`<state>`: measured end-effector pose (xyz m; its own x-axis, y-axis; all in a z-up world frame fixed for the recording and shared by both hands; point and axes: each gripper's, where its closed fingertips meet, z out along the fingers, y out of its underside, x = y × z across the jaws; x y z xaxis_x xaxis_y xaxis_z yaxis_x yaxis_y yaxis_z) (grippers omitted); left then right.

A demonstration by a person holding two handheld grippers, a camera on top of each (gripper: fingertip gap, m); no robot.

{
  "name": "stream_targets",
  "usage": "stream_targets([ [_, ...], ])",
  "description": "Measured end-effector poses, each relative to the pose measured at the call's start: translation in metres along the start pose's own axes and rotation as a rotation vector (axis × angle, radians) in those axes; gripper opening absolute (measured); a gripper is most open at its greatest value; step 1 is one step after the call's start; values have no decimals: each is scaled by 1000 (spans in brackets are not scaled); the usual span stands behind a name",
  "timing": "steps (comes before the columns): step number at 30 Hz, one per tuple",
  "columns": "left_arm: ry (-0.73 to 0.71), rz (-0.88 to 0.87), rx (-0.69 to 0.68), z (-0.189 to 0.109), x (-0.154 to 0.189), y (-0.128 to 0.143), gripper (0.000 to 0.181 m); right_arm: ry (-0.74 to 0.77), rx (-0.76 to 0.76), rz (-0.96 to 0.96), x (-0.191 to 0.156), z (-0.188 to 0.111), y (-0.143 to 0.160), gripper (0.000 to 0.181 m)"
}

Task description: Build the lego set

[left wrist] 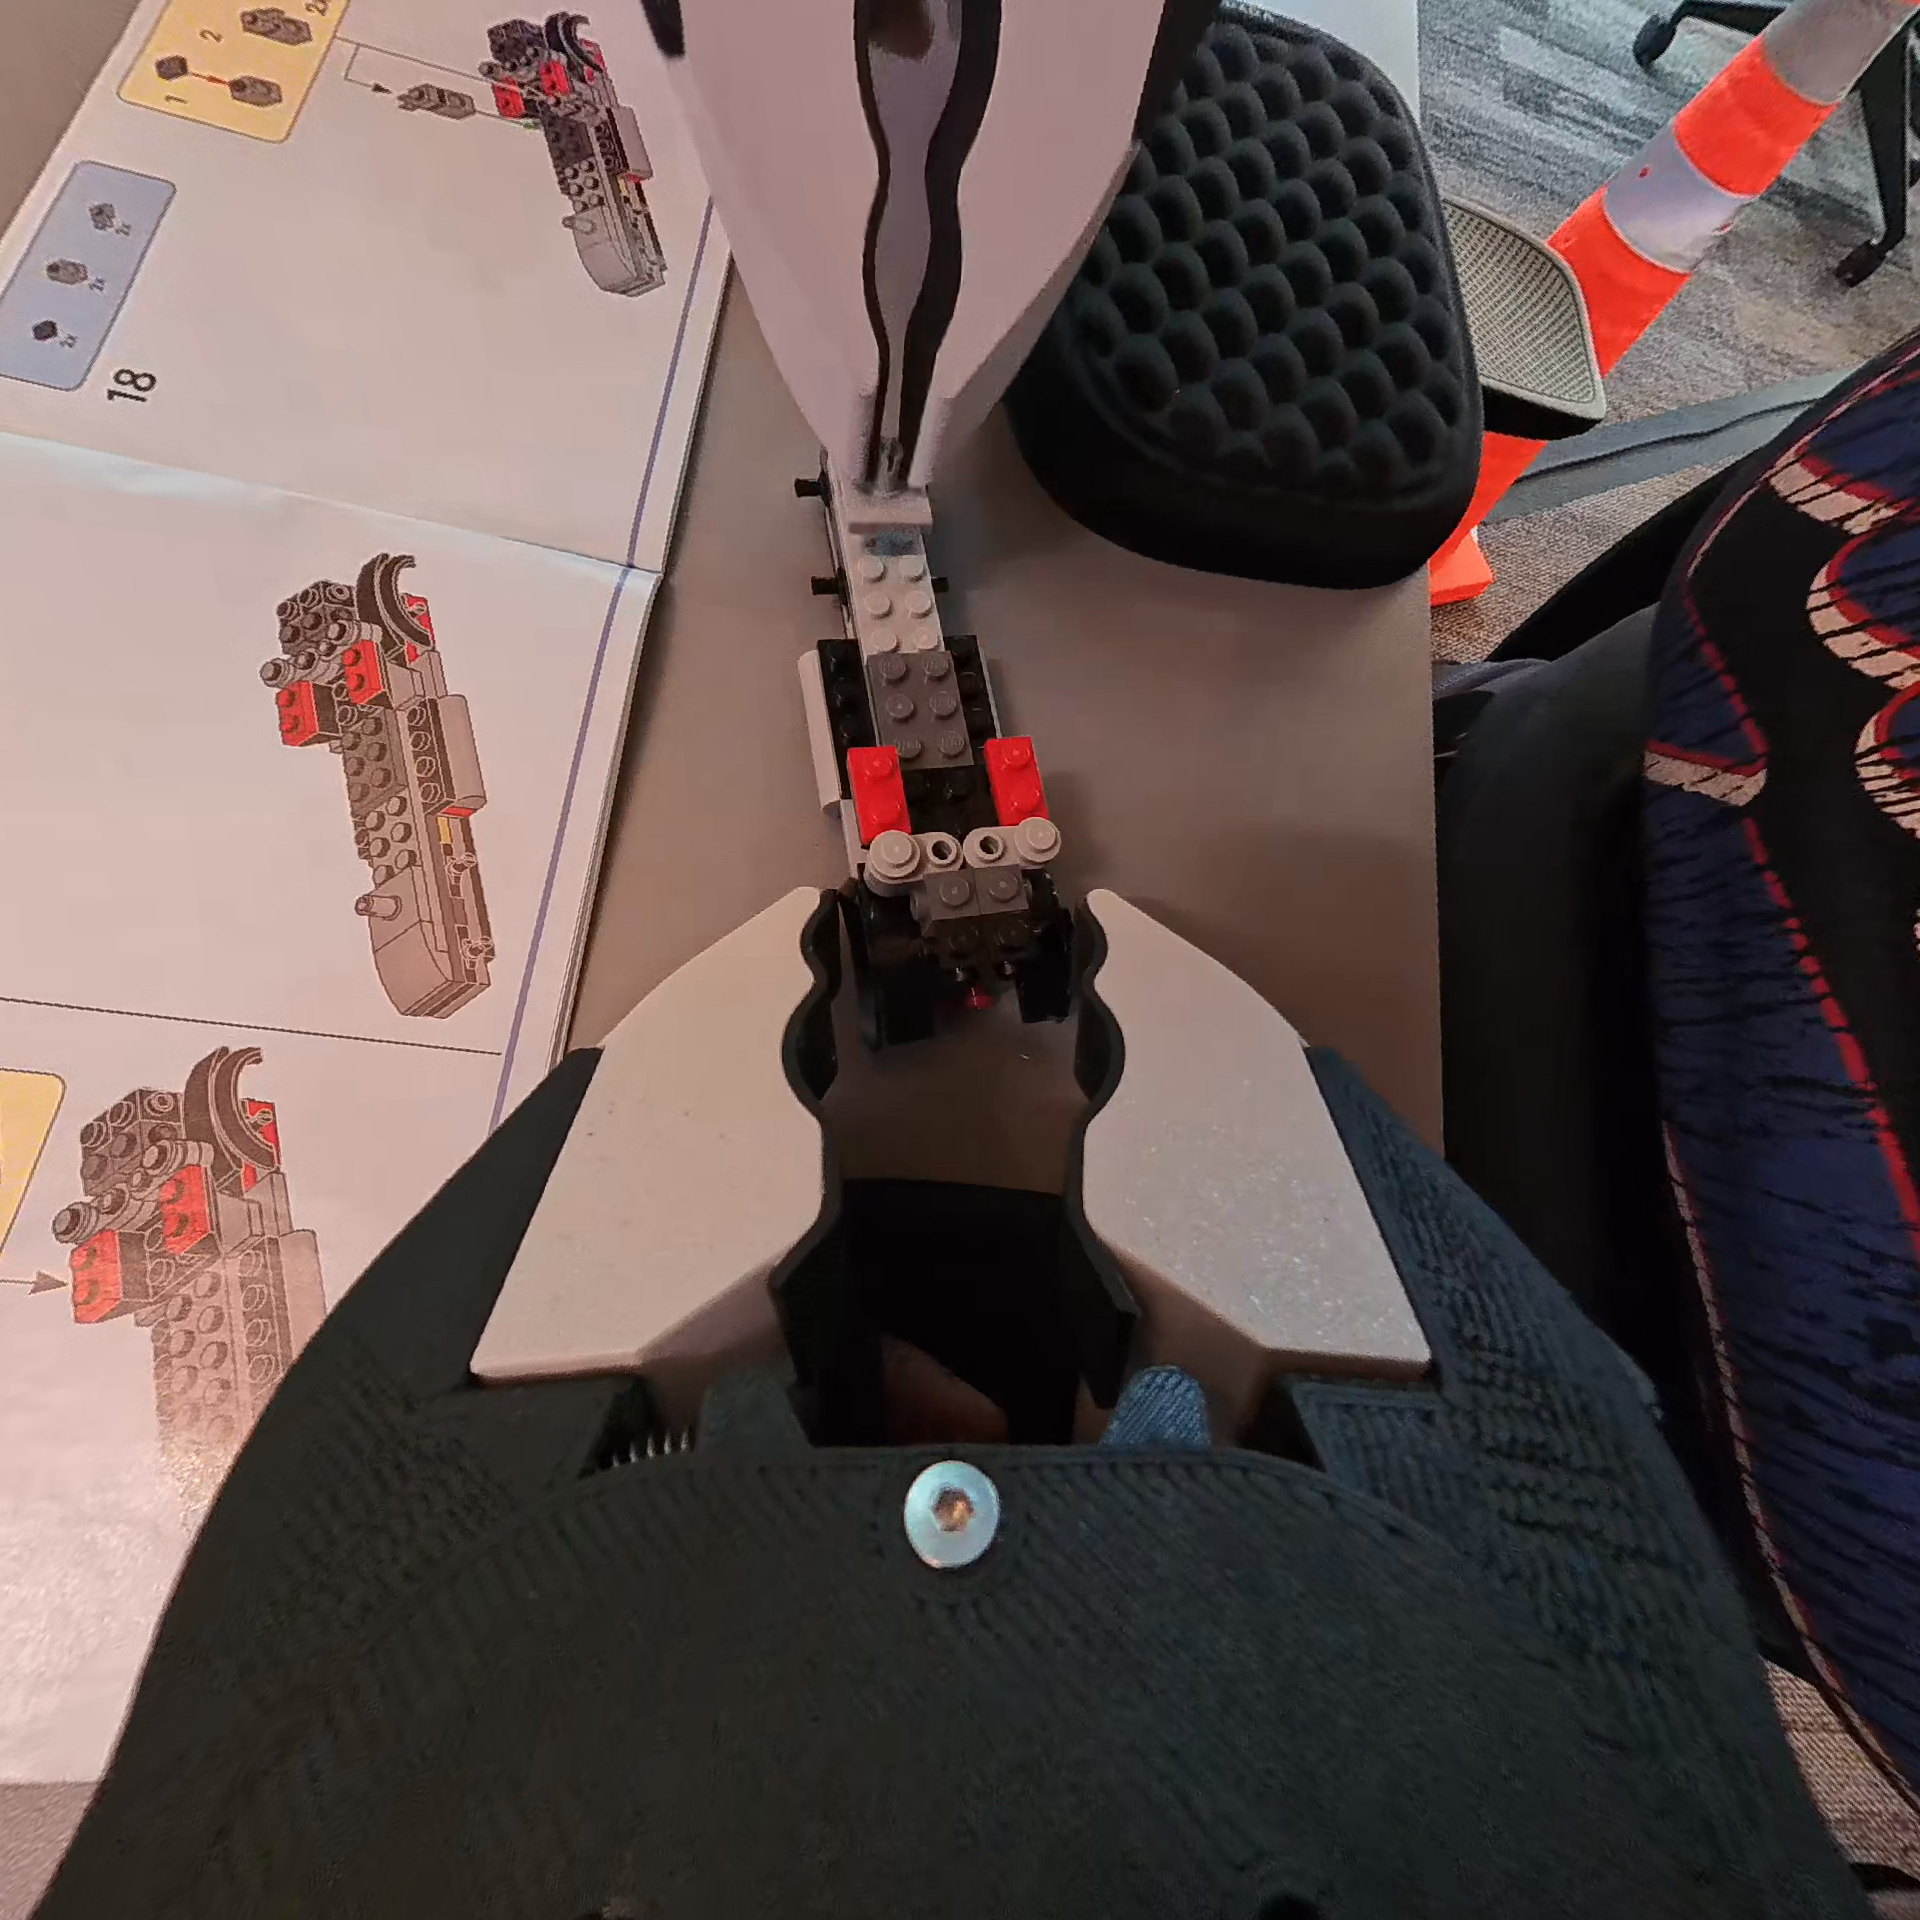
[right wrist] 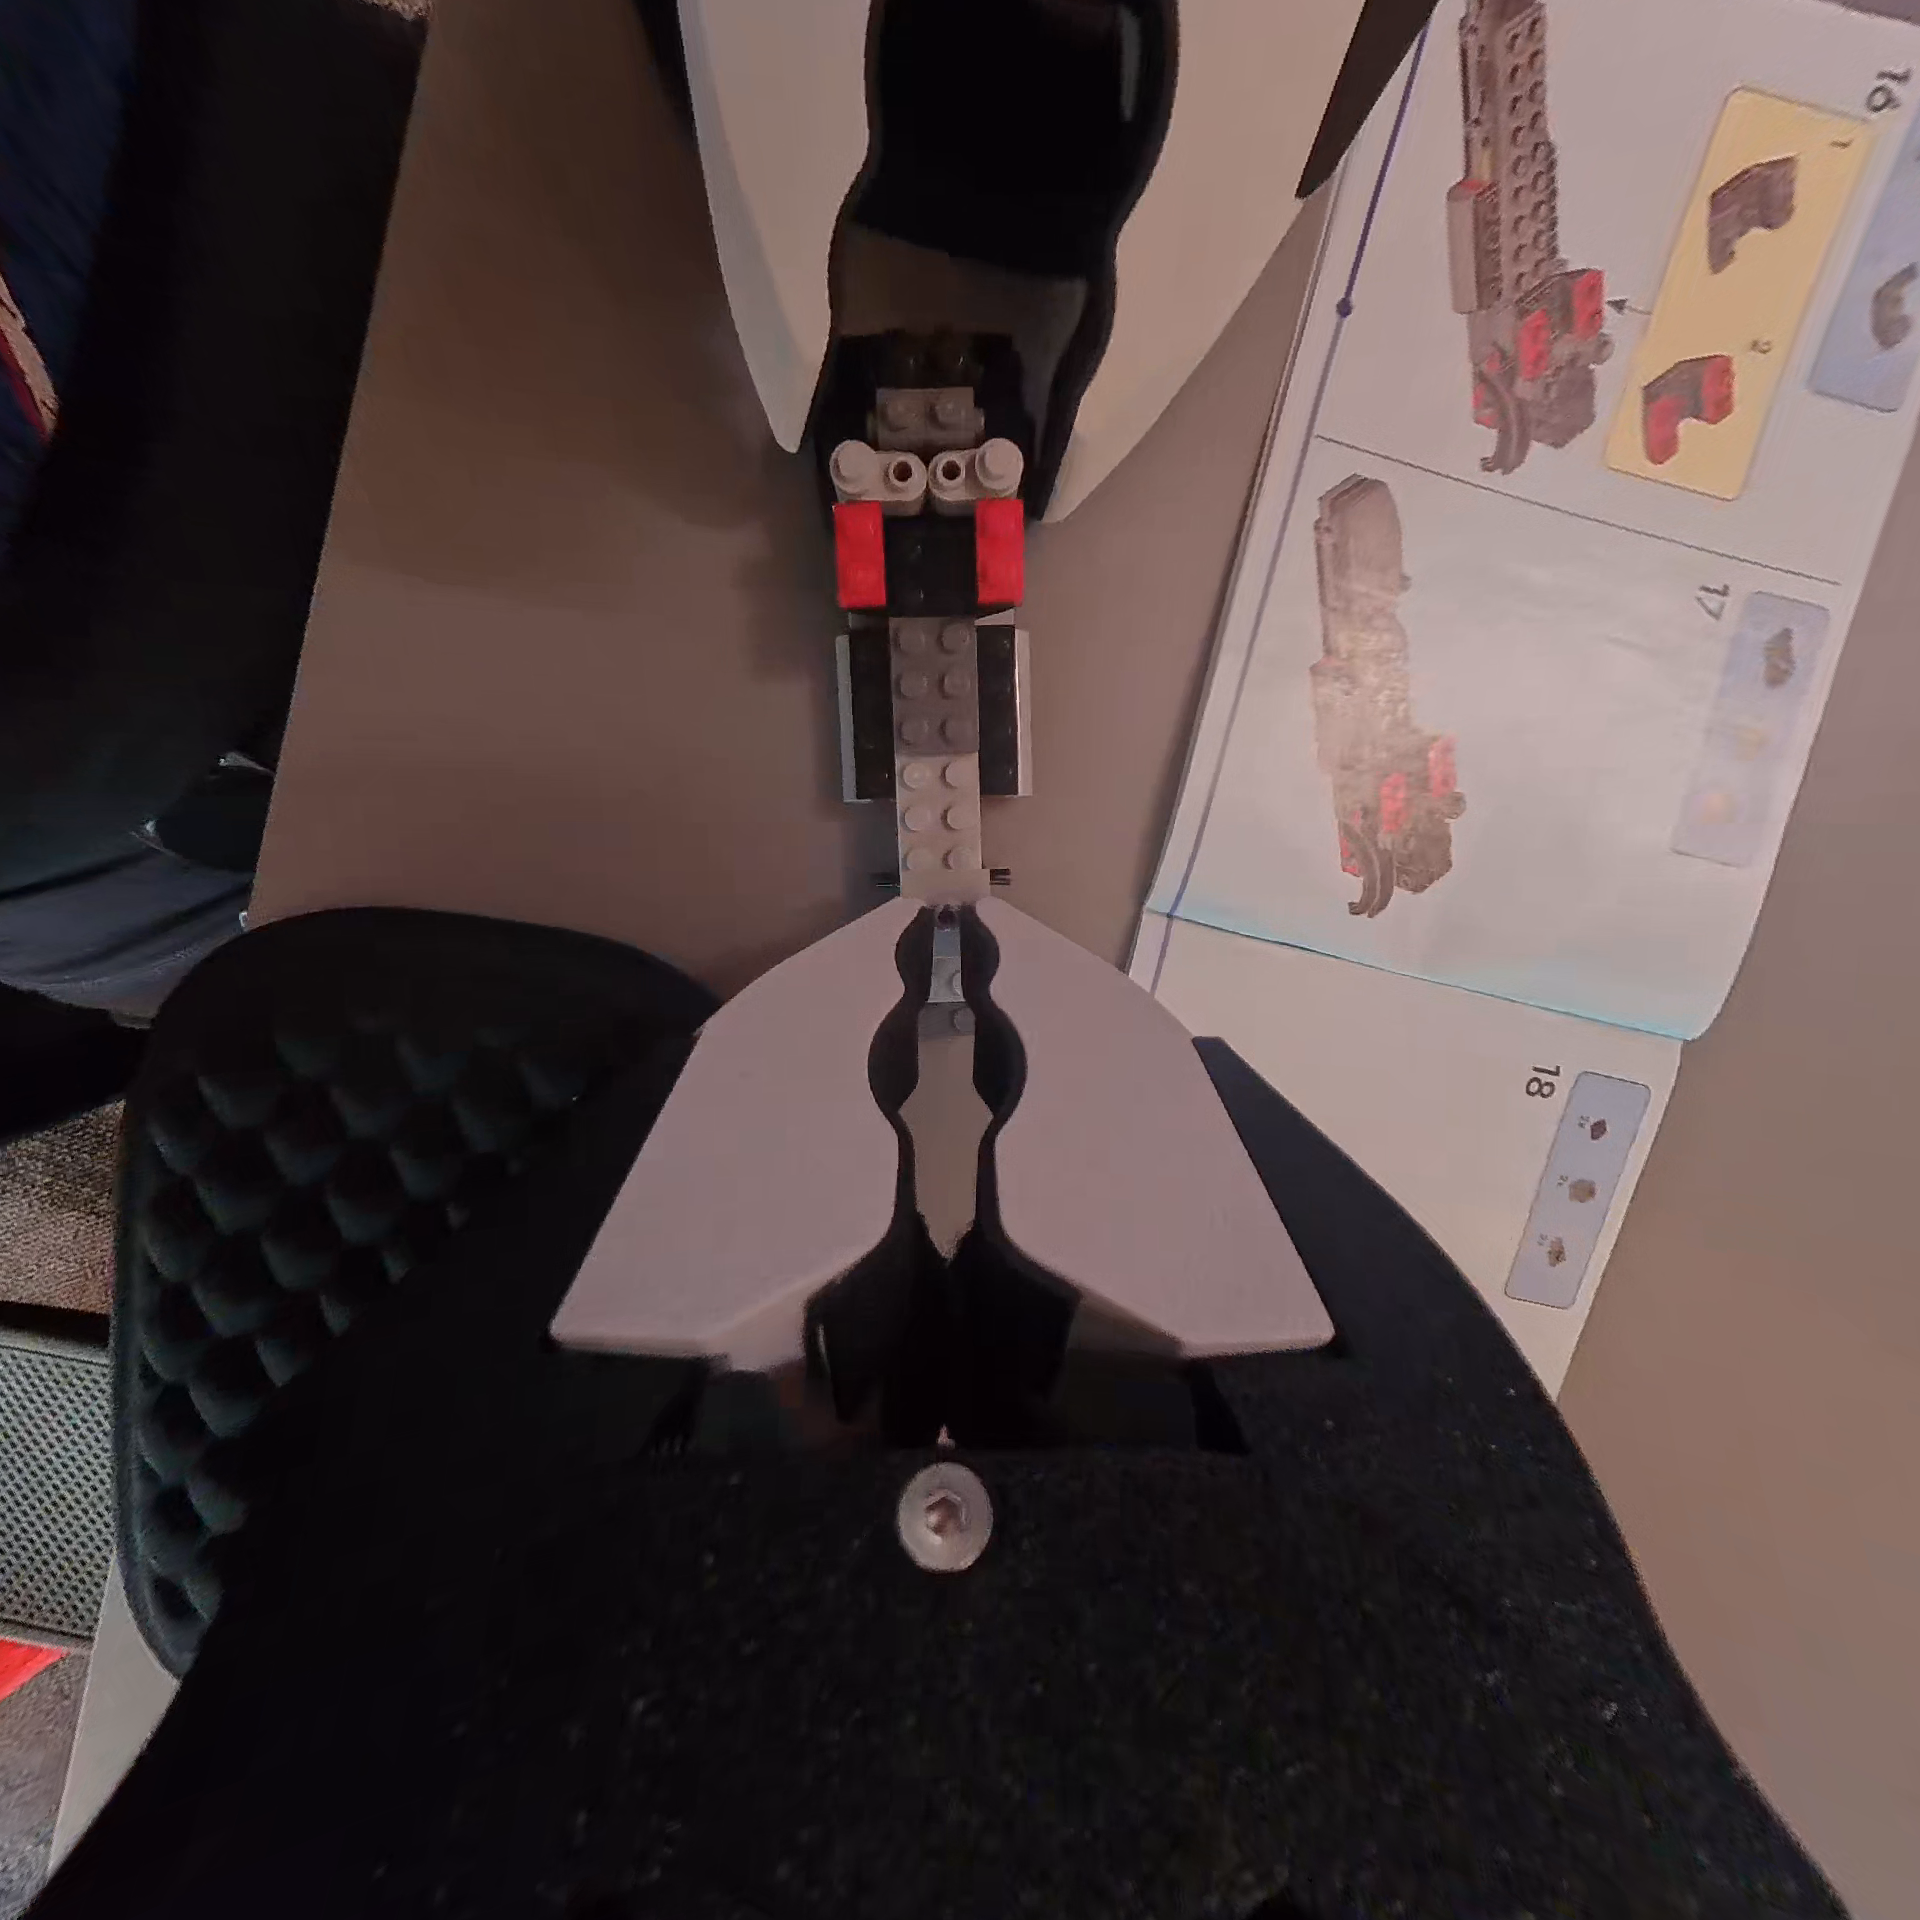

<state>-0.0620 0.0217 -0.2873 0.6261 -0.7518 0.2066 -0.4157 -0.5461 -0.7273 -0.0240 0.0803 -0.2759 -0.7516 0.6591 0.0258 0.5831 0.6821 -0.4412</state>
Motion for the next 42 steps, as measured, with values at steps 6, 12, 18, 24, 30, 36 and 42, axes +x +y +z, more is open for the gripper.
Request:
stream_targets([
  [6, 7, -8, -1, 0, 0, 0, 43, 4, -33, -24, -2, 4, 2, 5],
  [12, 13, -12, -2, 0, 0, 0, 43, 2, -22, -33, 0, 5, 2, 5],
  [18, 17, -18, -3, 0, 0, 1, 43, -12, -15, -36, -2, 6, 0, 5],
  [24, 18, -19, -3, 0, 0, 1, 43, -15, -13, -37, -2, 6, 0, 5],
  [30, 19, -20, -2, 0, 0, 1, 43, -18, -35, -36, -2, 4, 4, 5],
  [36, 19, -21, -3, 0, -1, 1, 43, -19, -41, -35, -2, 4, 4, 5],
  [42, 21, -23, -2, 0, -1, 1, 43, -24, -58, -31, -2, 5, 5, 5],
])
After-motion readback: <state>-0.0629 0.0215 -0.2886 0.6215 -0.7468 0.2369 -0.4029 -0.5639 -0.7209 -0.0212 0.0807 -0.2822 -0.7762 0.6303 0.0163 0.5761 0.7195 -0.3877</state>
